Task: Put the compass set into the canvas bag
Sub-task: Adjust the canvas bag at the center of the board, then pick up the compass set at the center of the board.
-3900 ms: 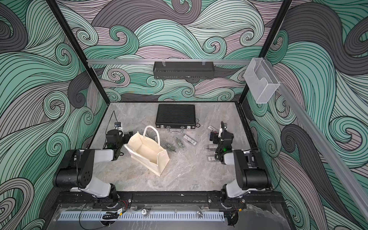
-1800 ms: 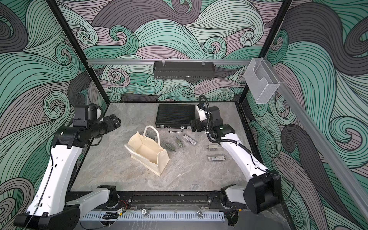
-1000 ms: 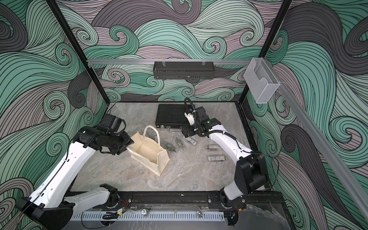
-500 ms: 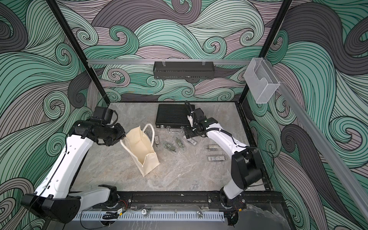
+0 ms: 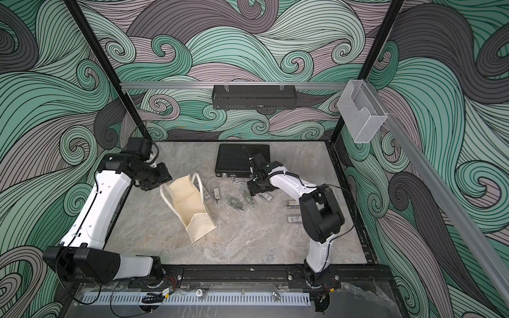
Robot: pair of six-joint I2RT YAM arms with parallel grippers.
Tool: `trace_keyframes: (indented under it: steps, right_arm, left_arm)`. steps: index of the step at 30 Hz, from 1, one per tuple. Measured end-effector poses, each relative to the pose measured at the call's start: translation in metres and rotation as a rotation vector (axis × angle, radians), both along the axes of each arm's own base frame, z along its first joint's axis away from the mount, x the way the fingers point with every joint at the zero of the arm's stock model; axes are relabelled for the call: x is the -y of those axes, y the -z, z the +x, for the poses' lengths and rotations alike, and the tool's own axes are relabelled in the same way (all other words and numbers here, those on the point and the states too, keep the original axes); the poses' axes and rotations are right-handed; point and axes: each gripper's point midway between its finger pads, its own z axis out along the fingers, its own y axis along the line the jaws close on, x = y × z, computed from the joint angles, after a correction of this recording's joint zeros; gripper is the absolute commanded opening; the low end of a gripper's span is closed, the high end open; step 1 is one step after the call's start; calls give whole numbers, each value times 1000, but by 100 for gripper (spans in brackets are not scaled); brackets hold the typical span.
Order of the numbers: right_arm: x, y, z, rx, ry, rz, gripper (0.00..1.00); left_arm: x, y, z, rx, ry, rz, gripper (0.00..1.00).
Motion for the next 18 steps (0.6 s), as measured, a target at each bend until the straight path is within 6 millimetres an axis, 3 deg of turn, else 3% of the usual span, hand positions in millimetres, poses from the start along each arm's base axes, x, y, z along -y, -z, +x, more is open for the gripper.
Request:
trace_keyframes:
  steps: [4,11,18]
  right_arm:
    - [9,7,2,1,-40,-70,74]
    - [18,21,17,-18,-108,-129,70]
    - [34,44,24,-90,-140,-153,70]
  left_arm:
    - [-1,-18,-6,69,25,12,72]
    - [-23,-56,-26,200,-31,82,77]
    - [-47,-50,-30,187,-123,91,78]
